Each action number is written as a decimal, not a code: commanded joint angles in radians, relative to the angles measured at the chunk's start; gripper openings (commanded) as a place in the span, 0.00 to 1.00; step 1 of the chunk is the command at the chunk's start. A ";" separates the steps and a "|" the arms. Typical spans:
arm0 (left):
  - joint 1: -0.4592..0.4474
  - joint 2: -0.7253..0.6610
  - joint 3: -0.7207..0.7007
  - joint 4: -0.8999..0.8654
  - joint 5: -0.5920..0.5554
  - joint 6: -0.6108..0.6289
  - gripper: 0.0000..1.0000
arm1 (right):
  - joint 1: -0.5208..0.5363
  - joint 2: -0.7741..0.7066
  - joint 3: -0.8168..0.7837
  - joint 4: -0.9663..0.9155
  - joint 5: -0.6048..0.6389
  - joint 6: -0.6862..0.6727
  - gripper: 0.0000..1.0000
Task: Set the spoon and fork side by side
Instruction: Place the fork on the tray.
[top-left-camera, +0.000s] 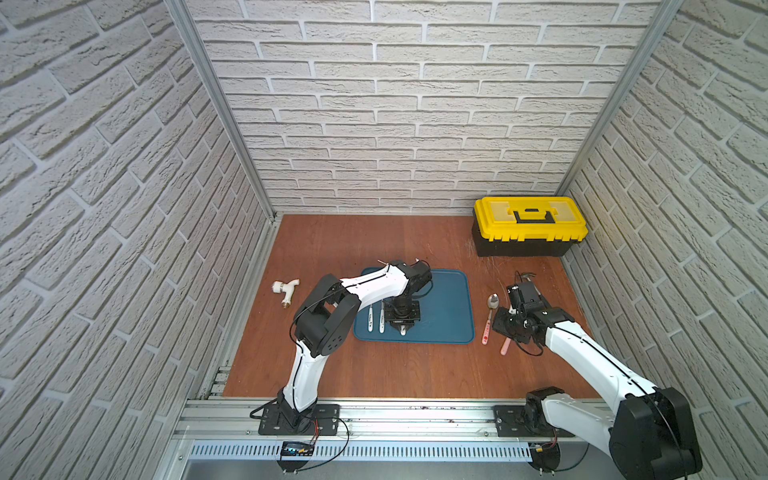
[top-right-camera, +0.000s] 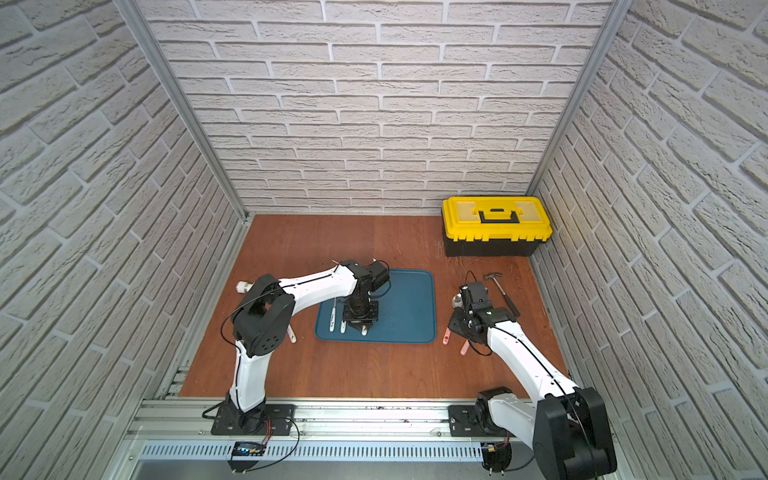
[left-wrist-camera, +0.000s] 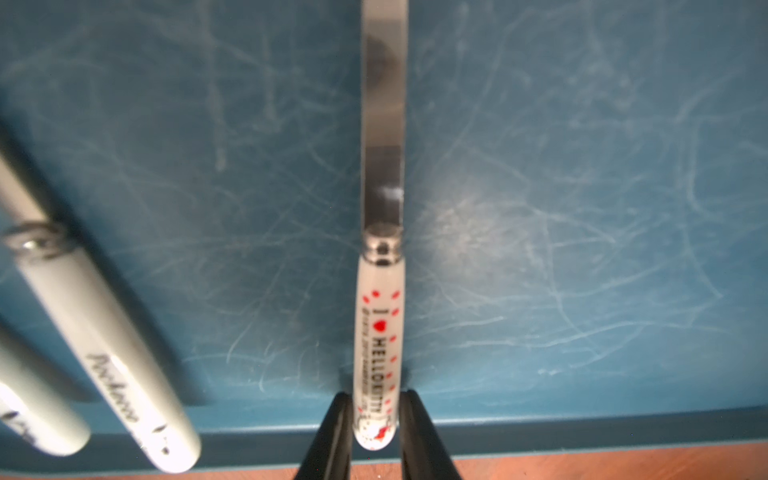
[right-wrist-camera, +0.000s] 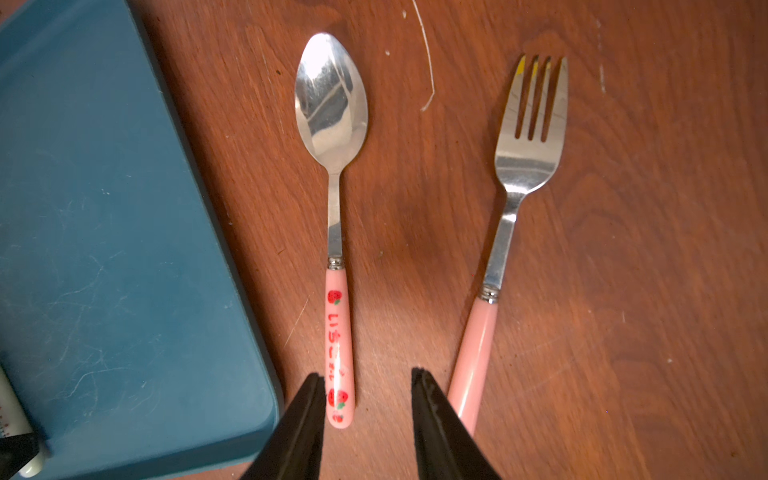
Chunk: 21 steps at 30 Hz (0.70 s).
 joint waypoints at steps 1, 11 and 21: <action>-0.007 0.020 -0.009 -0.005 0.010 -0.012 0.27 | -0.011 -0.021 -0.017 0.015 -0.001 -0.014 0.40; -0.005 -0.039 0.045 -0.065 -0.075 0.006 0.38 | -0.010 -0.030 -0.021 0.013 -0.008 -0.014 0.41; 0.030 -0.230 0.062 -0.140 -0.227 0.010 0.50 | -0.010 -0.063 -0.019 -0.002 -0.001 -0.024 0.43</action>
